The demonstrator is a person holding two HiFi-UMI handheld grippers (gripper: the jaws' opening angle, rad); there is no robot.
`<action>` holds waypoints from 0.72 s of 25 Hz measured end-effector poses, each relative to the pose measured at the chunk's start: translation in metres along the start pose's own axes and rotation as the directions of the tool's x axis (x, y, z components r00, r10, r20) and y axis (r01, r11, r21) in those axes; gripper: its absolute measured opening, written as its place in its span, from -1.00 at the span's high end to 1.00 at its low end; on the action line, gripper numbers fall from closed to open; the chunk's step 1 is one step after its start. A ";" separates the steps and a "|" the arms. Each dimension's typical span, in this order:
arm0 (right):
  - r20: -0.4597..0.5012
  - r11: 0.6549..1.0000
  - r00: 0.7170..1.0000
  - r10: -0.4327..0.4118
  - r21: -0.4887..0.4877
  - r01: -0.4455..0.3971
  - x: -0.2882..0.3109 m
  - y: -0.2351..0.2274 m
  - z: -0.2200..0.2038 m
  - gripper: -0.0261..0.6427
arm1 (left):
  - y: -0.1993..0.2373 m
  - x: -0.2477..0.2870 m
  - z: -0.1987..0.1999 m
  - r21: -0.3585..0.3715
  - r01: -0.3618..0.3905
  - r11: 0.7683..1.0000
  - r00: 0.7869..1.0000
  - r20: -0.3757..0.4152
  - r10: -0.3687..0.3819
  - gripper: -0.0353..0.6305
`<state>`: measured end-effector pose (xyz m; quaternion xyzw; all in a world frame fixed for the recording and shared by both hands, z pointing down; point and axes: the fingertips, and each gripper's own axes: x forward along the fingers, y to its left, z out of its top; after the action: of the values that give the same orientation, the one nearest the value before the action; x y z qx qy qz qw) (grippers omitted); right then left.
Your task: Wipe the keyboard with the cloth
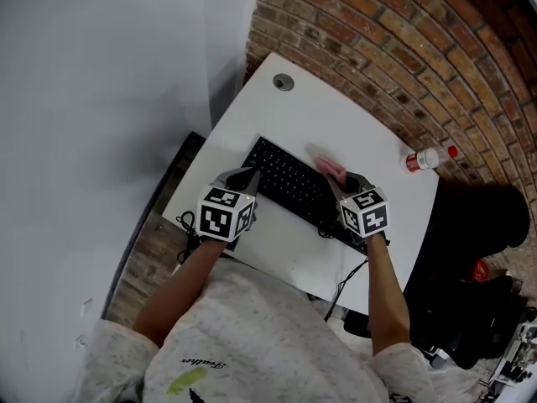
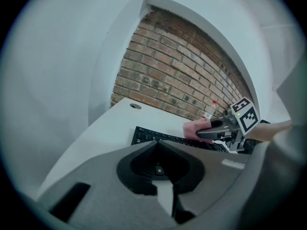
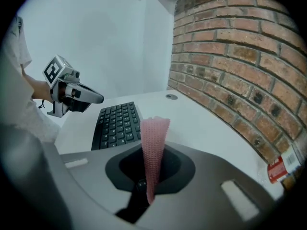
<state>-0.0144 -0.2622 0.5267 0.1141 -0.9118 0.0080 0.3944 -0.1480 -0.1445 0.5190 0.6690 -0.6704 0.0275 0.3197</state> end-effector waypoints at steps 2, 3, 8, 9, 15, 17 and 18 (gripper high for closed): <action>0.004 1.000 1.000 0.011 -0.005 -0.011 0.006 0.004 0.007 0.85 | 0.004 -0.001 0.000 0.000 -0.002 1.000 1.000 -0.001 0.002 0.91; 0.005 1.000 1.000 0.017 -0.009 -0.017 0.009 0.005 0.011 0.85 | 0.006 -0.002 0.000 0.000 -0.004 1.000 1.000 -0.001 0.004 0.90; 0.008 0.999 0.999 0.042 -0.034 -0.041 0.025 0.016 0.026 0.85 | 0.018 -0.008 0.000 -0.006 -0.015 1.000 1.000 -0.002 0.015 0.91; 0.009 0.998 0.999 0.047 -0.039 -0.046 0.029 0.019 0.030 0.85 | 0.022 -0.010 -0.001 -0.007 -0.019 1.000 1.000 -0.003 0.019 0.90; 0.008 0.995 0.997 0.076 -0.065 -0.076 0.048 0.031 0.047 0.84 | 0.040 -0.020 0.001 -0.017 -0.043 0.999 0.999 0.001 0.043 0.91; 0.010 0.993 0.996 0.089 -0.074 -0.088 0.054 0.036 0.055 0.84 | 0.045 -0.025 0.000 -0.019 -0.051 0.998 0.999 0.000 0.051 0.91; 0.011 0.992 0.995 0.095 -0.079 -0.094 0.057 0.038 0.059 0.85 | 0.047 -0.027 0.000 -0.019 -0.054 0.998 0.999 -0.002 0.054 0.90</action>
<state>-0.1024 -0.2427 0.5304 0.0554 -0.9186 -0.0099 0.3911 -0.1936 -0.1156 0.5251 0.6475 -0.6882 0.0302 0.3260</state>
